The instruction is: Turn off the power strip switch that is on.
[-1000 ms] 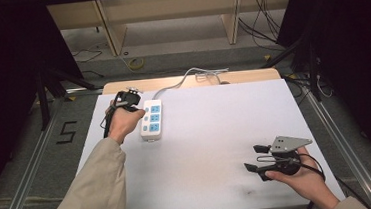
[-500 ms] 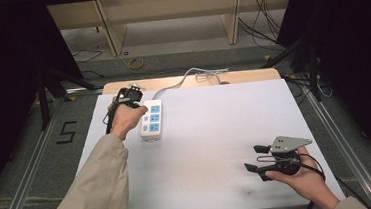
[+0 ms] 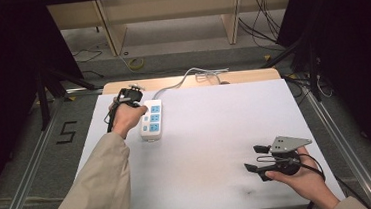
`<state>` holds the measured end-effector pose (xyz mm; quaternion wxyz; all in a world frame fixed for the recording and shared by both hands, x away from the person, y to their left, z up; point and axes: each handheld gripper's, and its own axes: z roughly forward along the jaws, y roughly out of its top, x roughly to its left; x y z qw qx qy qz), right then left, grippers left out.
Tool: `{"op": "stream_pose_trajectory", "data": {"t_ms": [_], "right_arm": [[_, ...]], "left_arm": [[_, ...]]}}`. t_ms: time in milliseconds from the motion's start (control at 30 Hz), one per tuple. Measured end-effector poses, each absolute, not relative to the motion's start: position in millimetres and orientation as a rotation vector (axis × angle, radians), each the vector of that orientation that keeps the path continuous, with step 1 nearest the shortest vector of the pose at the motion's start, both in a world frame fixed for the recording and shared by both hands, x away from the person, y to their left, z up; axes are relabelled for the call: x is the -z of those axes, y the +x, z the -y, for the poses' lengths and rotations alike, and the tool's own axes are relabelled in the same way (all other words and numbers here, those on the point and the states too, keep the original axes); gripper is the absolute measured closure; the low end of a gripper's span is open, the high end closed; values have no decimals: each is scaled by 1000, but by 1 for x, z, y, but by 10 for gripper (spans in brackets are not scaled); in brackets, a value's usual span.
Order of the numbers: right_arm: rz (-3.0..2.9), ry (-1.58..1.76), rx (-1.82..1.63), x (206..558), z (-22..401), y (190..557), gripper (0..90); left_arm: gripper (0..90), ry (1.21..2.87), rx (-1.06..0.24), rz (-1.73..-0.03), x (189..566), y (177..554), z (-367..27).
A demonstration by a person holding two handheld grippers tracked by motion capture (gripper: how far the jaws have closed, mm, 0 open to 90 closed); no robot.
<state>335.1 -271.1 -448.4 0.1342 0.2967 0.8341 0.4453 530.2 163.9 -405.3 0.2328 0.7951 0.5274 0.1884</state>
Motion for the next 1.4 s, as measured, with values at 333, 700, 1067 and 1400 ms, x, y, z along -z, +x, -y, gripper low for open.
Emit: {"op": "stream_pose_trajectory", "data": {"t_ms": [333,700,1067,1400], "right_arm": [[-2421,859,-1290,449,271,335,285],[-2422,862,-1292,449,271,335,285],[-2424,864,-1291,449,271,335,284],[-2428,863,-1290,449,271,335,283]], "left_arm": [[899,2186,-501,-1474,411,535,-164],[899,2203,-486,-1481,418,540,-161],[899,2213,-471,-1495,425,544,-159],[899,2221,-466,-1511,430,548,-158]]}}
